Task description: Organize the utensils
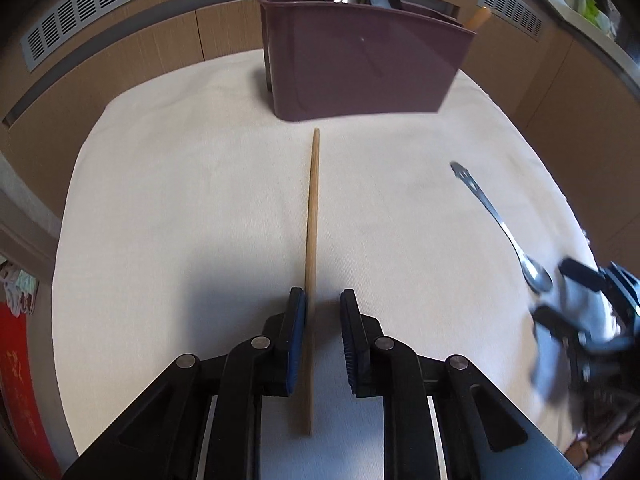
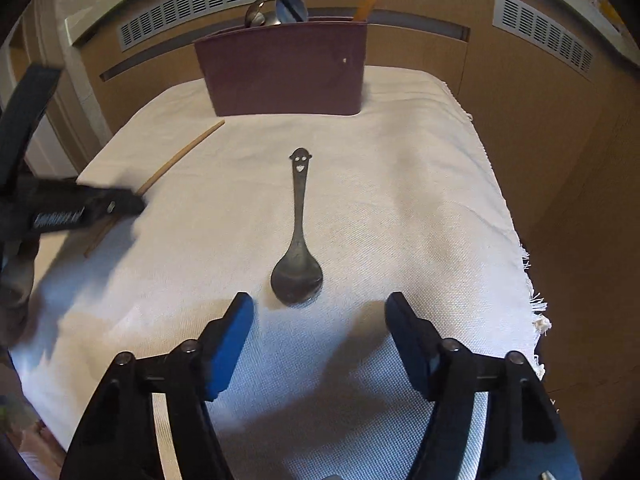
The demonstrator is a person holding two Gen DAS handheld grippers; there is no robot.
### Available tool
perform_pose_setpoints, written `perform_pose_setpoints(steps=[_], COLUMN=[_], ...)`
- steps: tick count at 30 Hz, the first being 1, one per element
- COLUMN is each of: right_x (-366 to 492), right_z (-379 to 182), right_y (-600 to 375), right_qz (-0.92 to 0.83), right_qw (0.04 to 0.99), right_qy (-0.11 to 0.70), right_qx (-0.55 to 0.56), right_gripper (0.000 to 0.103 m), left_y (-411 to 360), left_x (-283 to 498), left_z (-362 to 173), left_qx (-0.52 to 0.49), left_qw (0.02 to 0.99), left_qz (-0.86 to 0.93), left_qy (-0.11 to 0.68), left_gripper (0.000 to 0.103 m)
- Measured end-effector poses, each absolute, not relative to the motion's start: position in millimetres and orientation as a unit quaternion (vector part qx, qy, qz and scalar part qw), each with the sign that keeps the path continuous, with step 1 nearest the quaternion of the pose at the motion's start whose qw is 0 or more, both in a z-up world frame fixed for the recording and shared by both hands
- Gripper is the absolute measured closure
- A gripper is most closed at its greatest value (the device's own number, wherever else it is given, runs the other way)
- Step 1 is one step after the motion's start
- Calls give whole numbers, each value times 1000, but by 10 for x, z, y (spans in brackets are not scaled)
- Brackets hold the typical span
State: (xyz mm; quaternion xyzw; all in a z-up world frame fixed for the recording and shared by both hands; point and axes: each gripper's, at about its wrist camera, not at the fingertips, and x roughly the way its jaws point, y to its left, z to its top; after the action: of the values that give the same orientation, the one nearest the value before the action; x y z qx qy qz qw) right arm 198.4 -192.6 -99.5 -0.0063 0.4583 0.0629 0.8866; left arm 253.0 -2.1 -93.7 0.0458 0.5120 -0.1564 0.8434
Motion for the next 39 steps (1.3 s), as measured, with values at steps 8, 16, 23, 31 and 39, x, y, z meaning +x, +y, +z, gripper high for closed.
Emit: perform_pose_setpoints(steps=[8, 16, 23, 31, 39], right_x=[2034, 1948, 2221, 2472, 2518], right_z=[-994, -411, -50, -100, -114], right_y=[-1654, -1903, -2144, -2214, -2212], right_qz=[58, 61, 23, 30, 43], right_qw=[891, 919, 943, 945, 946], right_qy=[448, 385, 327, 325, 318], right_qx=[-53, -67, -56, -37, -33], right_gripper=[78, 78, 78, 78, 78], left_y=[63, 96, 78, -108, -332], left_x=[2408, 2460, 2721, 3216, 3461], left_z=[-938, -937, -898, -890, -879], left_qx=[24, 2, -29, 31, 85], left_qw=[845, 840, 851, 840, 807], left_qz=[-156, -174, -166, -168, -177], left_qy=[510, 514, 498, 515, 557], left_gripper=[83, 69, 68, 71, 98])
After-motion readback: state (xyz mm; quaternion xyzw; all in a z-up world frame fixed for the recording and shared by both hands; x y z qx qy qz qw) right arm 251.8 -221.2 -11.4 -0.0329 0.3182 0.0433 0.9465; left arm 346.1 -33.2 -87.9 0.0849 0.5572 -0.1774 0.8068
